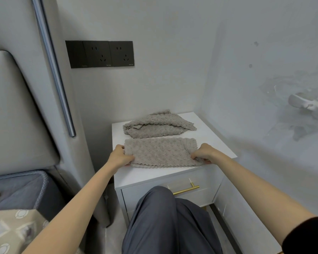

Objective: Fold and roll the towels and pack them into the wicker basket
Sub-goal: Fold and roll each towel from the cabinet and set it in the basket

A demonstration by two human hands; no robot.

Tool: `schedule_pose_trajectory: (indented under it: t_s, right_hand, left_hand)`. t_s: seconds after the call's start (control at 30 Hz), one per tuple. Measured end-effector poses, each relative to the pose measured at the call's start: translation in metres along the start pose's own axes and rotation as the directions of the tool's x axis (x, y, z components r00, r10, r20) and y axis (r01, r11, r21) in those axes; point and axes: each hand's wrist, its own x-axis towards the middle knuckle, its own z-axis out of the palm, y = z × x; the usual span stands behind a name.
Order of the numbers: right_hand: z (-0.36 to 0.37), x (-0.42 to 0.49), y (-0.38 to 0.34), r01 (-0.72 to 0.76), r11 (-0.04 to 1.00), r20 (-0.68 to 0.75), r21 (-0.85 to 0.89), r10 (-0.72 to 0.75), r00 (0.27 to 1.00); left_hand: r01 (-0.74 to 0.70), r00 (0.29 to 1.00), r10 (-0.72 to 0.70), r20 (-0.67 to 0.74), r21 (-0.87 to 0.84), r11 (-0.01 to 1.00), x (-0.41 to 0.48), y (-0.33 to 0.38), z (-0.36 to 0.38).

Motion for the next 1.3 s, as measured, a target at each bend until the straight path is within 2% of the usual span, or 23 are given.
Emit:
schedule_pose_trajectory:
  t_s: [0.1, 0.2, 0.3, 0.43, 0.53, 0.63, 0.77, 0.9, 1.0, 1.07, 1.17, 1.23, 1.3]
  right_hand:
    - [-0.004, 0.001, -0.005, 0.040, 0.999, -0.071, -0.017, -0.041, 0.997]
    - [-0.010, 0.001, -0.005, 0.046, 0.999, -0.148, 0.000, -0.046, 0.988]
    - [-0.013, 0.005, 0.002, 0.033, 0.997, -0.192, 0.071, -0.018, 0.981]
    - [-0.009, 0.011, 0.003, 0.053, 0.975, -0.231, 0.216, -0.002, 0.973]
    - [-0.007, 0.012, -0.001, 0.058, 0.976, -0.229, 0.209, -0.008, 0.973]
    - [-0.015, 0.011, -0.008, 0.155, 0.983, -0.314, 0.094, -0.119, 0.942]
    - [-0.039, 0.007, -0.020, 0.306, 0.947, -0.406, -0.094, -0.317, 0.857]
    - [-0.064, 0.010, -0.036, 0.317, 0.892, -0.464, -0.321, -0.440, 0.769]
    - [-0.082, 0.021, -0.052, 0.291, 0.874, -0.485, -0.390, -0.463, 0.742]
    - [-0.090, 0.029, -0.063, 0.302, 0.879, -0.509, -0.368, -0.462, 0.726]
    - [-0.094, 0.042, -0.078, 0.405, 0.880, -0.492, -0.248, -0.474, 0.730]
    - [-0.092, 0.046, -0.082, 0.462, 0.861, -0.419, -0.214, -0.508, 0.753]
    - [-0.088, 0.047, -0.076, 0.487, 0.843, -0.337, -0.226, -0.537, 0.773]
  left_hand:
    - [0.007, 0.997, -0.024, 0.070, 0.224, 0.975, -0.003, 0.005, -0.007]
    - [0.010, 0.986, -0.087, 0.142, 0.471, 0.882, -0.009, 0.017, -0.014]
    - [-0.120, 0.990, 0.038, 0.137, 0.653, 0.748, -0.008, 0.028, -0.013]
    - [-0.279, 0.959, 0.189, 0.209, 0.598, 0.752, 0.001, 0.038, 0.004]
    - [-0.316, 0.948, 0.234, 0.213, 0.596, 0.738, 0.010, 0.042, 0.015]
    - [-0.324, 0.946, 0.228, 0.233, 0.599, 0.732, 0.019, 0.044, 0.022]
    - [-0.279, 0.960, 0.193, 0.203, 0.622, 0.732, 0.027, 0.046, 0.032]
    - [-0.325, 0.938, 0.185, 0.293, 0.564, 0.759, 0.028, 0.054, 0.043]
    - [-0.369, 0.903, 0.179, 0.389, 0.495, 0.787, 0.027, 0.059, 0.058]
    - [-0.380, 0.883, 0.181, 0.433, 0.433, 0.818, 0.025, 0.065, 0.072]
    - [-0.373, 0.862, 0.192, 0.470, 0.331, 0.867, 0.021, 0.073, 0.094]
    - [-0.398, 0.871, 0.230, 0.434, 0.347, 0.849, 0.019, 0.075, 0.105]
    - [-0.416, 0.897, 0.292, 0.331, 0.411, 0.811, 0.016, 0.074, 0.112]
